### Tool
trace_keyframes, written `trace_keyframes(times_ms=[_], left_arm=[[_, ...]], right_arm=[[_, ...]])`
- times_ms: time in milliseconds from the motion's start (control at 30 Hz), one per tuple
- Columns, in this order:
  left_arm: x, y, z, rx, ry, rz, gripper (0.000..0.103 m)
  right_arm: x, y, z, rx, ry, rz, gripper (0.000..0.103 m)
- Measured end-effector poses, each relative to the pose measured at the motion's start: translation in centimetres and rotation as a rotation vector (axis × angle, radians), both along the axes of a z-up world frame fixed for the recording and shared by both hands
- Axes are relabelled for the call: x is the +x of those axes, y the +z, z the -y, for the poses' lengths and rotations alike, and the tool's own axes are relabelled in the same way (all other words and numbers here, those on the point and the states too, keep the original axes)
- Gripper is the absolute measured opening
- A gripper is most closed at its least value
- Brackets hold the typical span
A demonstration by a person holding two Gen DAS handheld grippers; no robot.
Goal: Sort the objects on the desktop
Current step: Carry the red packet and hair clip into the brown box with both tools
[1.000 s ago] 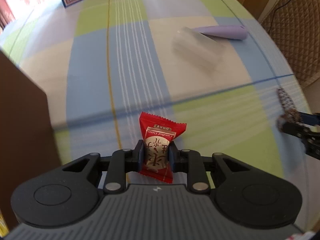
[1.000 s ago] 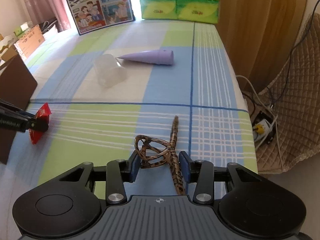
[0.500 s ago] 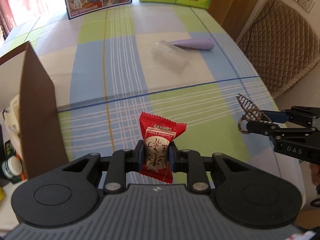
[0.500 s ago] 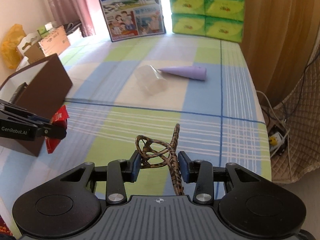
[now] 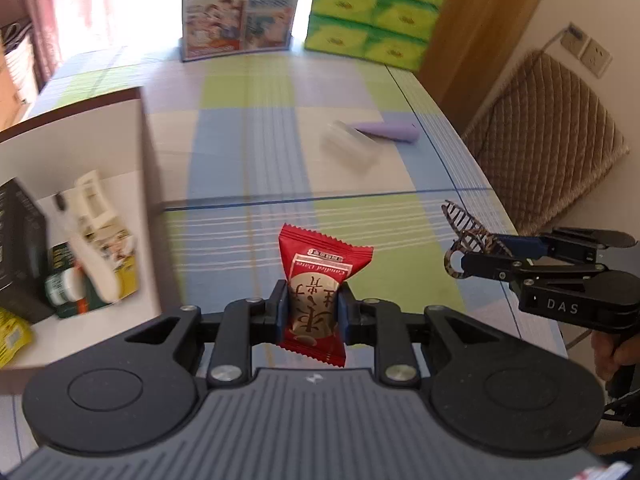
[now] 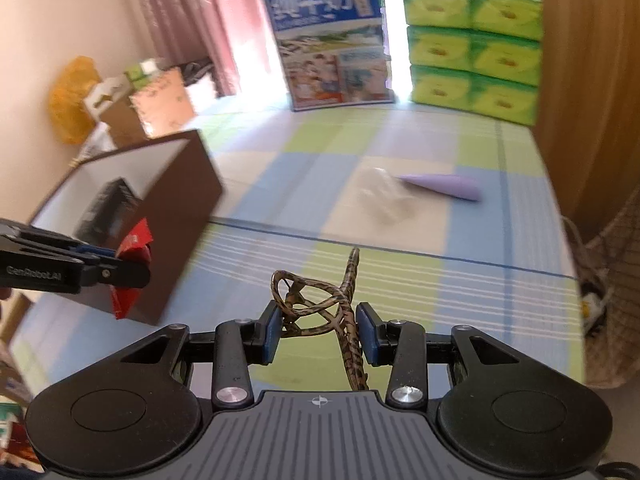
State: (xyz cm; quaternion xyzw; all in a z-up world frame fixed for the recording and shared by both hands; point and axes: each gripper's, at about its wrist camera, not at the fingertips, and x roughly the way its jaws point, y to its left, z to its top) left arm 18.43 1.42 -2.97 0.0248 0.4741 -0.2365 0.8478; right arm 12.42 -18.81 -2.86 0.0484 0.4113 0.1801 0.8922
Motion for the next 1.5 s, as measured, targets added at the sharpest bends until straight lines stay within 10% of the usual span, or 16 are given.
trace_keyframes(times_ms=[867,1500], left_arm=[[-0.6,4.2,-25.4,0.06,0.47,0.125,0.02],[5.1,-1.4,-32.2,0.146,0.435,-0.011,0.02]], right_arm=[[4.9,2.7,-20.0,0.082,0.346,0.072,0.037],[7.1,0.6,-24.1,0.016,0.301,0.002,0.037]])
